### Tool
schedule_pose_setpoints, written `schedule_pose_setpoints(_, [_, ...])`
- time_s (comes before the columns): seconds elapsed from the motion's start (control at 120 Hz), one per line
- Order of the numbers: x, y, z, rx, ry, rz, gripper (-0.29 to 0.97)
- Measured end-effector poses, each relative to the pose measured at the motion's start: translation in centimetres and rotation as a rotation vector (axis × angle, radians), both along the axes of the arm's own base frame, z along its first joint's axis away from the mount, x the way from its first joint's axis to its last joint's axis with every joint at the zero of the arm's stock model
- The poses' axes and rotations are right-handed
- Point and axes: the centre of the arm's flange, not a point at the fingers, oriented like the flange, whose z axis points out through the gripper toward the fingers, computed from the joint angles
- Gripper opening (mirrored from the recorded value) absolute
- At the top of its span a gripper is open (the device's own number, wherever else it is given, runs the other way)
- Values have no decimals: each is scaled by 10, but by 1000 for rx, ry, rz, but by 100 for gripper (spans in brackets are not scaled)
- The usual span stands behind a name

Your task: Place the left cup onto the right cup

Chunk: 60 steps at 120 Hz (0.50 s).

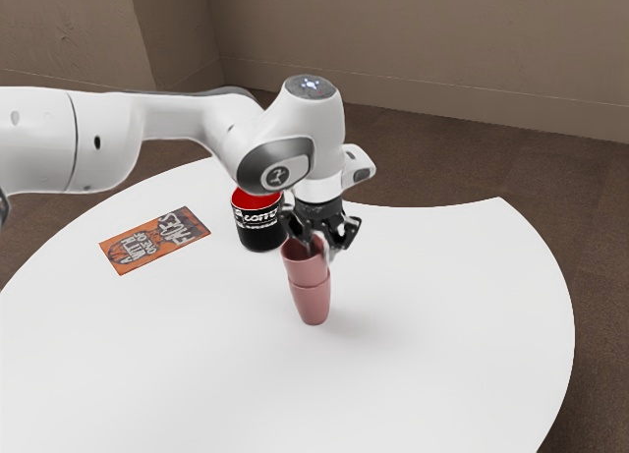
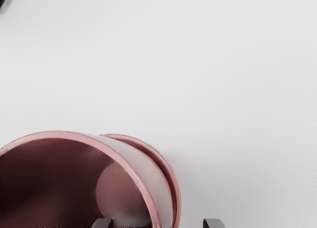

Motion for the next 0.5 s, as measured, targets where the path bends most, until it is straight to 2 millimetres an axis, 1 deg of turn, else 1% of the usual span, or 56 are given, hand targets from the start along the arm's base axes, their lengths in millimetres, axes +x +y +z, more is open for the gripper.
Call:
schedule_pose_setpoints(0.083, [-3,0,13,6,-14,0,35])
schedule_pose_setpoints(0.15, [-8,-1,32,15,-34,2,44])
schedule_pose_setpoints(0.225, [-17,0,62,26,-66,7,51])
schedule_pose_setpoints(0.325, [-35,4,109,7,-86,45,57])
schedule_pose_setpoints(0.367, [-40,19,126,-10,-78,86,59])
schedule_pose_setpoints(0.4, [-42,39,138,-16,-70,125,61])
schedule_pose_setpoints(0.433, [-43,64,150,-19,-62,170,62])
schedule_pose_setpoints(0.5, [-44,122,174,-35,-41,254,63])
